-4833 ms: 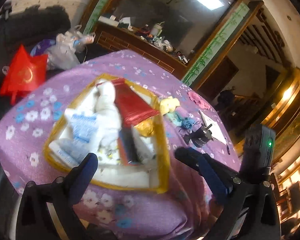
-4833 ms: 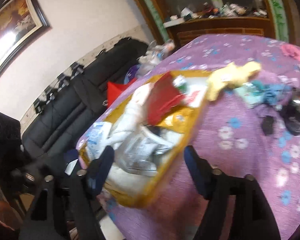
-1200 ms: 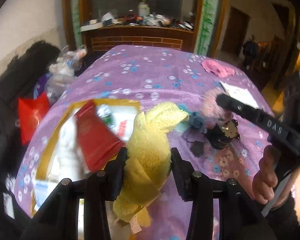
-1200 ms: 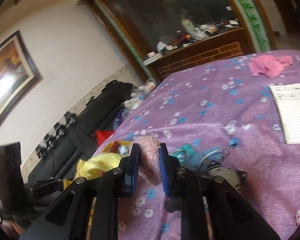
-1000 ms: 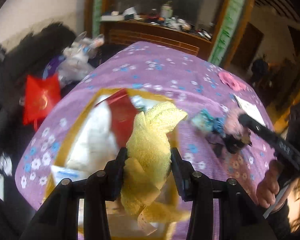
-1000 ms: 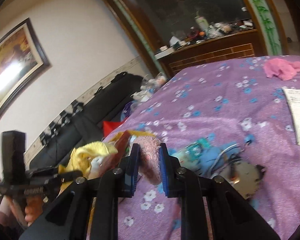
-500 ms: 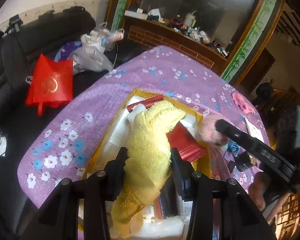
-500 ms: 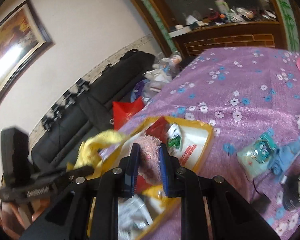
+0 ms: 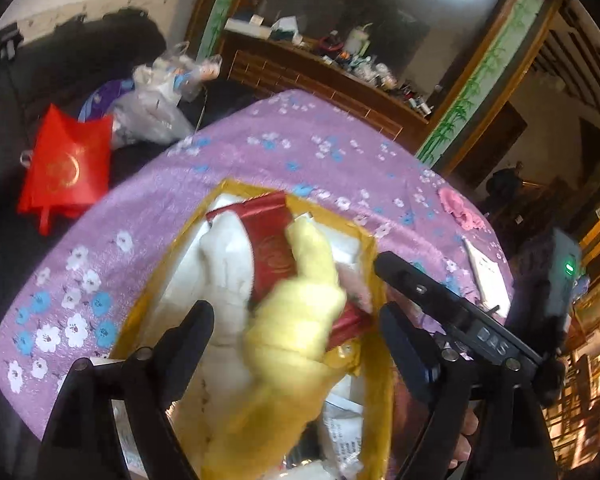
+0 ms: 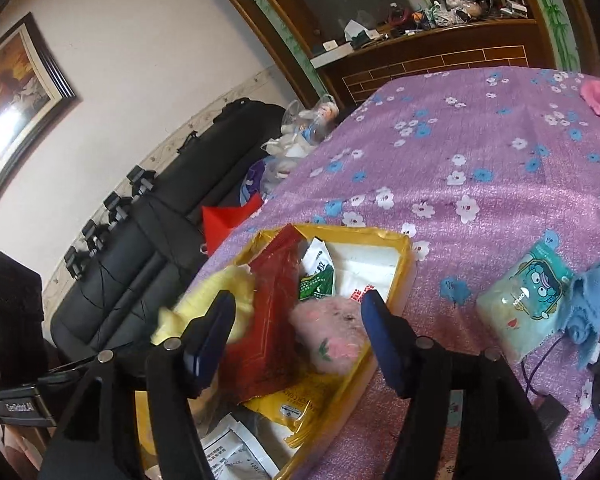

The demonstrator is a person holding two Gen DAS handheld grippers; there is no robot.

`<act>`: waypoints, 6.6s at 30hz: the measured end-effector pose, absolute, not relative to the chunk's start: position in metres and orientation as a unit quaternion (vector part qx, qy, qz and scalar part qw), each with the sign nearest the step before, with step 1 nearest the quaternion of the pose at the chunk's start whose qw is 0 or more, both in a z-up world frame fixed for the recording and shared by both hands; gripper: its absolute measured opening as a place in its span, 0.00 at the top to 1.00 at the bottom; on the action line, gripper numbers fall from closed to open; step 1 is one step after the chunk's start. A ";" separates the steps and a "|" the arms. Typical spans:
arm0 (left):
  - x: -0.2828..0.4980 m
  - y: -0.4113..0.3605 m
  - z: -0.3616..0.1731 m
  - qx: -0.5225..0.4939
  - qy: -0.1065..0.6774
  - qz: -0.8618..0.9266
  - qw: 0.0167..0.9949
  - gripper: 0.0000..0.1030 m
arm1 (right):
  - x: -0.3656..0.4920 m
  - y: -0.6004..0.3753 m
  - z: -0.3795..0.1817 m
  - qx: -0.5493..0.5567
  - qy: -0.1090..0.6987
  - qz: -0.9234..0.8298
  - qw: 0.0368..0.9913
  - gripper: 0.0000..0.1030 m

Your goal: Organize soft objects

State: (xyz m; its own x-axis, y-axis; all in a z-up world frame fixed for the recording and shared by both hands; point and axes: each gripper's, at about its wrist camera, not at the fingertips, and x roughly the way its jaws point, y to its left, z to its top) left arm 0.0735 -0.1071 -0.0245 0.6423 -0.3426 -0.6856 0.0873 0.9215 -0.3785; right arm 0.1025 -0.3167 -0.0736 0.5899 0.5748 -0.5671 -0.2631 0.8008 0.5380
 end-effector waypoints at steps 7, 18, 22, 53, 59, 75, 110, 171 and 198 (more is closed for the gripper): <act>0.054 -0.129 -0.012 -0.119 0.385 -0.123 0.907 0.15 | 0.100 -0.327 -0.064 0.217 0.373 0.250 0.867 0.36; 0.053 -0.184 0.008 -0.094 0.401 -0.170 0.895 0.15 | 0.103 -0.410 -0.037 0.224 0.431 0.203 0.850 0.34; 0.063 -0.219 0.011 -0.065 0.422 -0.190 0.884 0.15 | 0.104 -0.454 -0.028 0.187 0.424 0.167 0.870 0.34; 0.196 -0.382 -0.097 0.208 0.538 -0.210 0.789 0.42 | 0.110 -0.537 -0.074 0.286 0.429 0.112 0.850 0.35; 0.186 -0.362 -0.085 0.187 0.529 -0.182 0.808 0.56 | 0.110 -0.533 -0.074 0.281 0.428 0.118 0.851 0.35; 0.073 -0.237 0.003 -0.045 0.442 -0.192 0.875 0.57 | 0.137 -0.475 -0.055 0.158 0.510 0.108 0.838 0.35; -0.004 -0.092 -0.017 -0.168 0.430 -0.150 0.874 0.57 | 0.162 -0.403 -0.050 0.052 0.473 0.025 0.879 0.72; 0.063 -0.080 -0.040 -0.097 0.457 -0.077 0.881 0.36 | 0.034 -0.292 -0.076 0.207 0.429 0.202 0.856 0.65; -0.055 -0.103 -0.031 -0.018 0.413 0.009 0.911 0.17 | -0.048 -0.293 -0.053 0.192 0.412 0.210 0.866 0.32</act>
